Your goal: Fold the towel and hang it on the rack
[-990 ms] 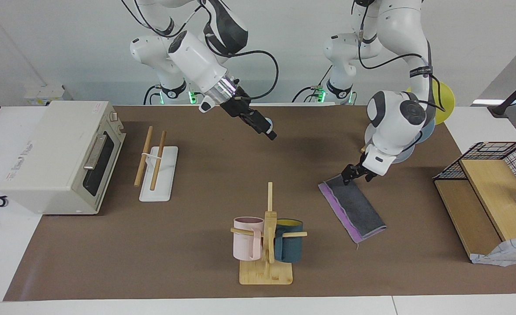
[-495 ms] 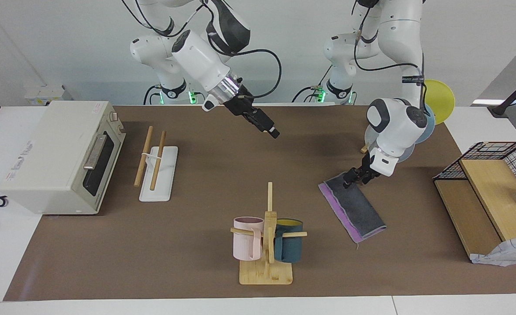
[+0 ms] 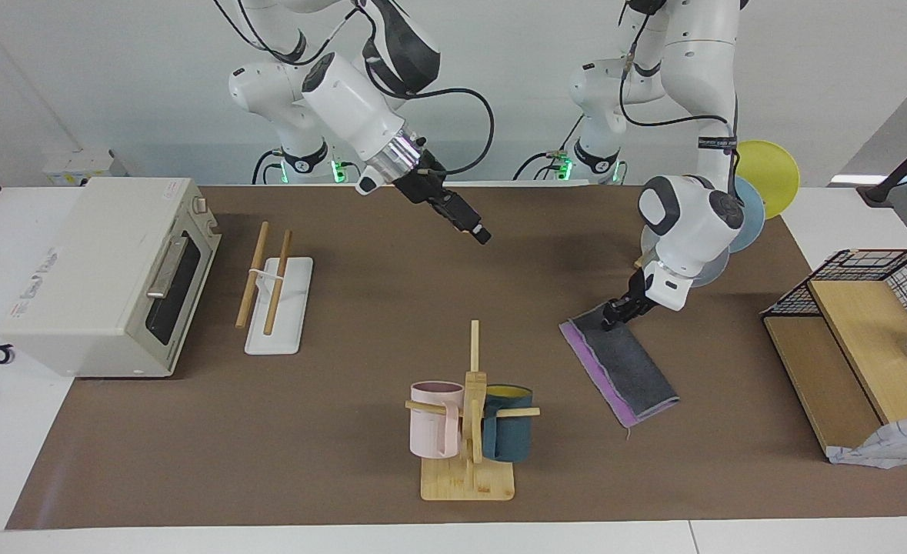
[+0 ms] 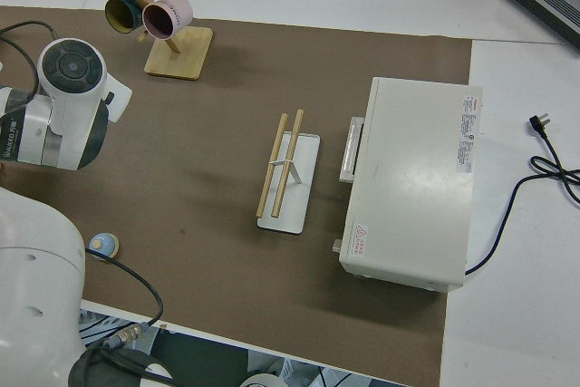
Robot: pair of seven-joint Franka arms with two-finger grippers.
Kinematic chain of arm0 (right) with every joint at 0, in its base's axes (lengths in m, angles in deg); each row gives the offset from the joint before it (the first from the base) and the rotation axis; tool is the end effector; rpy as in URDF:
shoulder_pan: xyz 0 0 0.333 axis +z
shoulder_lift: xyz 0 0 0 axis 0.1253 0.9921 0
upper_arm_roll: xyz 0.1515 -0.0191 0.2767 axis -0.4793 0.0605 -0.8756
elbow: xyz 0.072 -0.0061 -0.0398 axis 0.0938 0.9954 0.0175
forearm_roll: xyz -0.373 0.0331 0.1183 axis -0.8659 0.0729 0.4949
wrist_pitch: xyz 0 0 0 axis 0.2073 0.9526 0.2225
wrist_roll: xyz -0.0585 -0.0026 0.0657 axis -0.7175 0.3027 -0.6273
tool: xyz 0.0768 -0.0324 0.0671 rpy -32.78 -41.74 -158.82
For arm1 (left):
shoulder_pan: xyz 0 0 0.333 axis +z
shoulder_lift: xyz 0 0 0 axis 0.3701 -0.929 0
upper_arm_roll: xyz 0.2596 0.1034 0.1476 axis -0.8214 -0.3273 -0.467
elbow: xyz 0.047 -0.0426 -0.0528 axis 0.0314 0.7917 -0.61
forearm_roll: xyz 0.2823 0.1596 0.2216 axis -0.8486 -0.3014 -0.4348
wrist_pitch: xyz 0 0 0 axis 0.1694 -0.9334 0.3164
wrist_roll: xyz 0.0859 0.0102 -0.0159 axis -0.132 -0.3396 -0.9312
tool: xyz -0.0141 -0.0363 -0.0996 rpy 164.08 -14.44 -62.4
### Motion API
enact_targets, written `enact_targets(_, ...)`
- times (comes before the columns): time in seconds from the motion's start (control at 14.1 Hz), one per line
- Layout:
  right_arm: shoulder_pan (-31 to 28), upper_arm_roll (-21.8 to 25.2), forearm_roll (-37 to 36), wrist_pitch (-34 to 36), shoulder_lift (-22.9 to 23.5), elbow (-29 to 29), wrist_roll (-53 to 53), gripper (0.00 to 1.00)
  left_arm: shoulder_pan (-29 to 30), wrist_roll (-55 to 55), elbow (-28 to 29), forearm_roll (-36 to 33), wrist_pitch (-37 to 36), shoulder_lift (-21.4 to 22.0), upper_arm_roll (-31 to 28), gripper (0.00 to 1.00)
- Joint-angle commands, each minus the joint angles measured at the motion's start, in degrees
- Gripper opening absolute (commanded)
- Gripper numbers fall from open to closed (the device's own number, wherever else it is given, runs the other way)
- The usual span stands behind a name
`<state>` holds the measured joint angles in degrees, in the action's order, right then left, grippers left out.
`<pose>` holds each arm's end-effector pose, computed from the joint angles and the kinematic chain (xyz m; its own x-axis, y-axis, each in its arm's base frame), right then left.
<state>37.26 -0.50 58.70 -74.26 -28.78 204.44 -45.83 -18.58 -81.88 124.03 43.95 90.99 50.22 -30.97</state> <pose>0.5036 0.3140 0.5066 0.5821 -0.6959 -0.4206 -0.7720 -0.3104 -0.5547 0.5489 -0.0892 0.2923 0.9578 0.2865 -0.0233 0.2809 -0.9154 0.2884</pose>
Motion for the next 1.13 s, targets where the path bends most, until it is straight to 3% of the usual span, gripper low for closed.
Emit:
enact_targets(0.0,0.3,0.0,1.3,-0.8,0.0,0.2,-0.6,1.0,-1.0,0.3,0.8,1.6,1.2,0.2,-0.4,0.0)
enact_targets(0.14,0.3,0.0,1.3,-0.8,0.0,0.2,-0.7,1.0,-1.0,-0.1,-0.4,1.6,-0.3,0.2,-0.4,0.0)
enact_targets(0.28,0.3,0.0,1.3,-0.9,0.0,0.2,-1.3,1.0,-0.8,-3.4,-5.3,1.5,-7.7,1.0,-0.7,0.0)
enact_targets(0.78,1.7,-0.1,1.4,-5.1,0.8,-0.5,-9.3,1.0,-1.9,-37.2,-23.2,-8.9,-31.4,4.3,0.9,0.0)
enact_targets(1.06,4.1,-0.1,5.5,-8.4,2.3,-3.4,-19.0,1.0,-2.0,-56.0,-23.3,-8.6,-33.5,9.8,4.0,0.0)
